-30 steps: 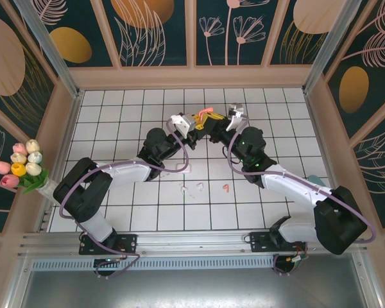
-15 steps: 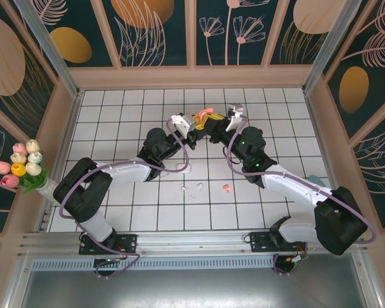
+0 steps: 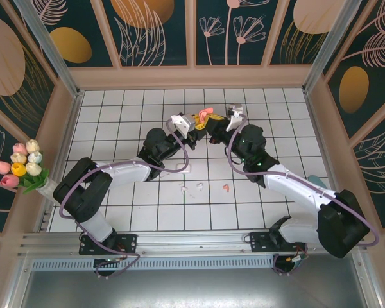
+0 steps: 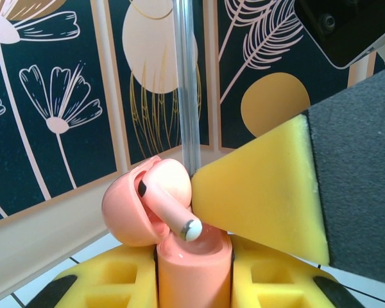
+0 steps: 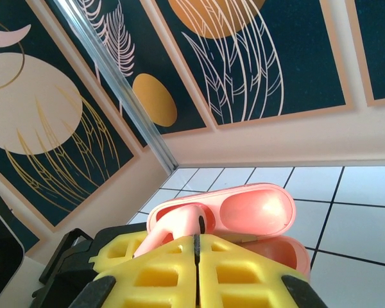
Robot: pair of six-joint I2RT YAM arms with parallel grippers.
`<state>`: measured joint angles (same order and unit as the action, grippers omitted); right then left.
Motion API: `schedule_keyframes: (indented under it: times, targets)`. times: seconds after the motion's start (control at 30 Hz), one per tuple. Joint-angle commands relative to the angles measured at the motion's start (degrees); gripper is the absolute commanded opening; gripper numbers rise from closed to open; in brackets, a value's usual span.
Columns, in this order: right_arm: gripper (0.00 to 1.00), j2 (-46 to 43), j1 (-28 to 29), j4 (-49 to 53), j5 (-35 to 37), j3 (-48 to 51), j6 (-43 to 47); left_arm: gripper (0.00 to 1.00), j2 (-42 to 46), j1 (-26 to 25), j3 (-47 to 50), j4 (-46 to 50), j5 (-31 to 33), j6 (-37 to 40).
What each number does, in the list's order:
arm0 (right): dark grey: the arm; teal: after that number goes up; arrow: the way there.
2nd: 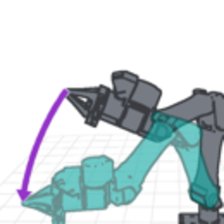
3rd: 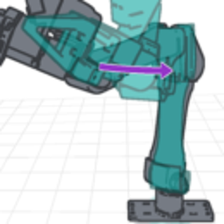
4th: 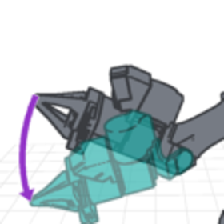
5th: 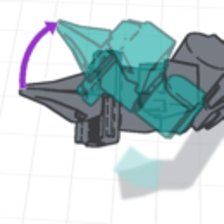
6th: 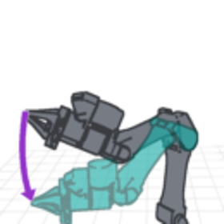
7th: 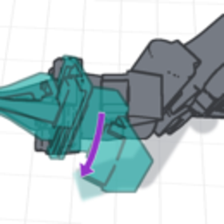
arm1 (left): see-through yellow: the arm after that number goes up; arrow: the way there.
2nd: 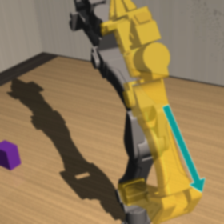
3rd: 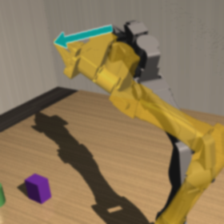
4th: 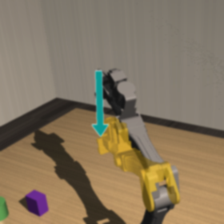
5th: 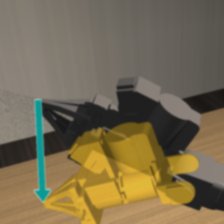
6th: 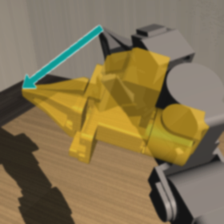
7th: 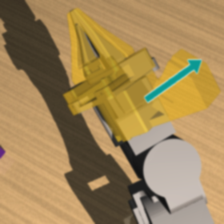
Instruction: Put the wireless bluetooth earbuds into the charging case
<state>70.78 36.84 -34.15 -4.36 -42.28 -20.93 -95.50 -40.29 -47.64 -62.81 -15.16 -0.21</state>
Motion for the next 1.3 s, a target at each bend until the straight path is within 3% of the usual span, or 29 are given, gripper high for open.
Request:
schedule_keyframes:
  times: [0.0,0.2,0.43,1.27]
  targets:
    - [0.09,-0.9,-0.3,4.8,-1.0,-1.4,1.2,0.0,1.5,-0.3,0.3,-6.4,-1.0,0.0]
    - [0.09,-0.5,-0.3,8.4,-1.9,-1.9,1.3,0.0,0.8,-0.4,2.2,-8.6,-0.7,-0.9]
    - [0.17,0.9,-0.3,14.1,-2.3,-3.2,0.3,0.0,-0.8,-0.4,5.1,-14.3,-0.5,-5.1]
    - [0.35,-0.2,-0.3,19.1,-0.9,-4.9,-5.0,0.0,-4.9,-0.4,10.2,-23.8,-0.6,-10.2]
